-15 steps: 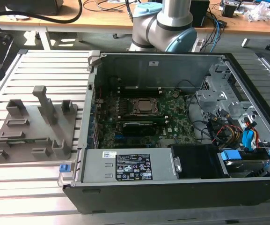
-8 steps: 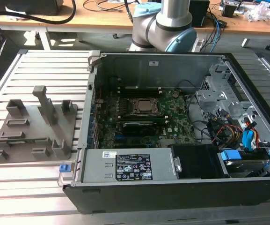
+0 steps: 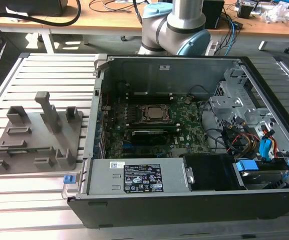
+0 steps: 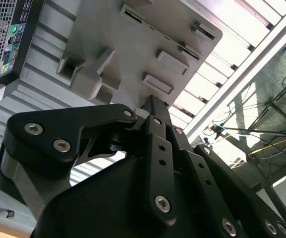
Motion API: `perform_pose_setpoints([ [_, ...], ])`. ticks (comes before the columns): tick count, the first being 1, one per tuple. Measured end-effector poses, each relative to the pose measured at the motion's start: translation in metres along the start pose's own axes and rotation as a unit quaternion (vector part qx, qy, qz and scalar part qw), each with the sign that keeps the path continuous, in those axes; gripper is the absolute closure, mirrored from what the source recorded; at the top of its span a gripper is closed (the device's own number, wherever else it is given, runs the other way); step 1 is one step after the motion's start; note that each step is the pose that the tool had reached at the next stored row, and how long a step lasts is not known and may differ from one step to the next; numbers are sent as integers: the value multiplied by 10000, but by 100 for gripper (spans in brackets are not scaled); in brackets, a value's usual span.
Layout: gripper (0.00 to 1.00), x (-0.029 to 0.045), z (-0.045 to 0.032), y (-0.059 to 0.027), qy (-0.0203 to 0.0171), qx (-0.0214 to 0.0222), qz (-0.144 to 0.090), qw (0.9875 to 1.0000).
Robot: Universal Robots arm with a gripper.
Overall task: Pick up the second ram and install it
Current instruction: 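Reach for the second ram, then pick up the second ram and move it above second insertion slot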
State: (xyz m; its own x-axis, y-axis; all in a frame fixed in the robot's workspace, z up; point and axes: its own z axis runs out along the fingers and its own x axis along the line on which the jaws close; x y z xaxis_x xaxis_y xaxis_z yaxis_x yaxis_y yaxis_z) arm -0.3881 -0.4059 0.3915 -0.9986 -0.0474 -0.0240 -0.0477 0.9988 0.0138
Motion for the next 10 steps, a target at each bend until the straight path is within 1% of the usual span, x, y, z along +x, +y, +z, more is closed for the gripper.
perform_pose_setpoints([
  [10, 89, 0, 2, 0, -1, 0, -9, 10000],
])
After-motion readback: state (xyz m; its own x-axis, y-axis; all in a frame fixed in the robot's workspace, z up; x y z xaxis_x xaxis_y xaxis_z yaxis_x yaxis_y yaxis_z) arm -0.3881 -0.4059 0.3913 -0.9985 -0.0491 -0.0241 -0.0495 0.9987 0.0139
